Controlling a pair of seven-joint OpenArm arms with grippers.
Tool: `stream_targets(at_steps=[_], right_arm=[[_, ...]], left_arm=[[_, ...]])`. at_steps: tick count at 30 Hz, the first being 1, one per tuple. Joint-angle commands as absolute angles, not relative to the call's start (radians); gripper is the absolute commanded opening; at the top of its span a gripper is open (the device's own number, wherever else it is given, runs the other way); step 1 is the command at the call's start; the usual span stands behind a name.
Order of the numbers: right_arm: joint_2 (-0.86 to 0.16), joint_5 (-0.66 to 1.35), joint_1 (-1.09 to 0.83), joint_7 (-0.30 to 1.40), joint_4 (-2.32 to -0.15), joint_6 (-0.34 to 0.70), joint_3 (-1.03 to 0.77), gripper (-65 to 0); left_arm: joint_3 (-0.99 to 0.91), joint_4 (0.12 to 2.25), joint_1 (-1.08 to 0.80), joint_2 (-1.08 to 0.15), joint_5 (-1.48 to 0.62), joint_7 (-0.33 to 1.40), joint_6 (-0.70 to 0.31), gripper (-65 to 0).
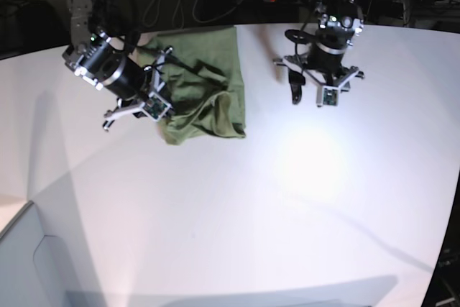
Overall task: Fold the T-shirt properly
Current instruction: 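Open the right gripper over the bundle and move the left gripper away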
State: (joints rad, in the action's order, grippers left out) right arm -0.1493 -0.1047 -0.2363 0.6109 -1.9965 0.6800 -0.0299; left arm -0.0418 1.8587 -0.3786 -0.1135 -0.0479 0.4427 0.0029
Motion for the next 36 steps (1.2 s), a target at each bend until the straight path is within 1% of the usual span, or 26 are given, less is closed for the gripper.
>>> stream_targets(at_steps=[1, 4, 8, 16, 18, 23, 25, 36], right_arm=[[-0.154, -0.09, -0.254, 0.591, -2.041, 0.698, -0.033, -64.8], [-0.156, -0.088, -0.318, 0.584, -2.098, 0.698, -0.027, -64.8], [-0.156, -0.088, -0.387, 0.579, -2.114, 0.698, -0.015, -64.8], [-0.163, -0.09, -0.481, 0.558, -2.112, 0.698, 0.108, -64.8], [-0.193, -0.091, -0.499, 0.532, -2.112, 0.698, 0.151, -64.8], [-0.288, -0.094, -0.495, 0.522, -2.101, 0.698, 0.271, -64.8], [-0.306, -0.094, -0.484, 0.522, -2.089, 0.698, 0.289, -64.8], [-0.314, -0.094, -0.433, 0.524, -2.014, 0.698, 0.323, -64.8]], left_arm=[[-0.042, 1.876, -0.364, -0.116, -0.048, 0.418, 0.004, -34.6], [-0.042, 1.874, -0.355, -0.12, -0.048, 0.418, 0.004, -34.6], [-0.042, 1.874, -0.337, -0.12, -0.048, 0.418, 0.007, -34.6], [-0.044, 1.874, -0.283, -0.12, -0.045, 0.418, 0.008, -34.6], [-0.044, 1.874, -0.268, -0.12, -0.044, 0.418, 0.008, -34.6], [-0.044, 1.873, -0.243, -0.12, -0.042, 0.418, 0.008, -34.6], [-0.054, 1.873, -0.242, -0.12, -0.045, 0.418, 0.008, -34.6], [-0.214, 1.873, -0.223, -0.12, -0.048, 0.418, 0.004, -34.6]])
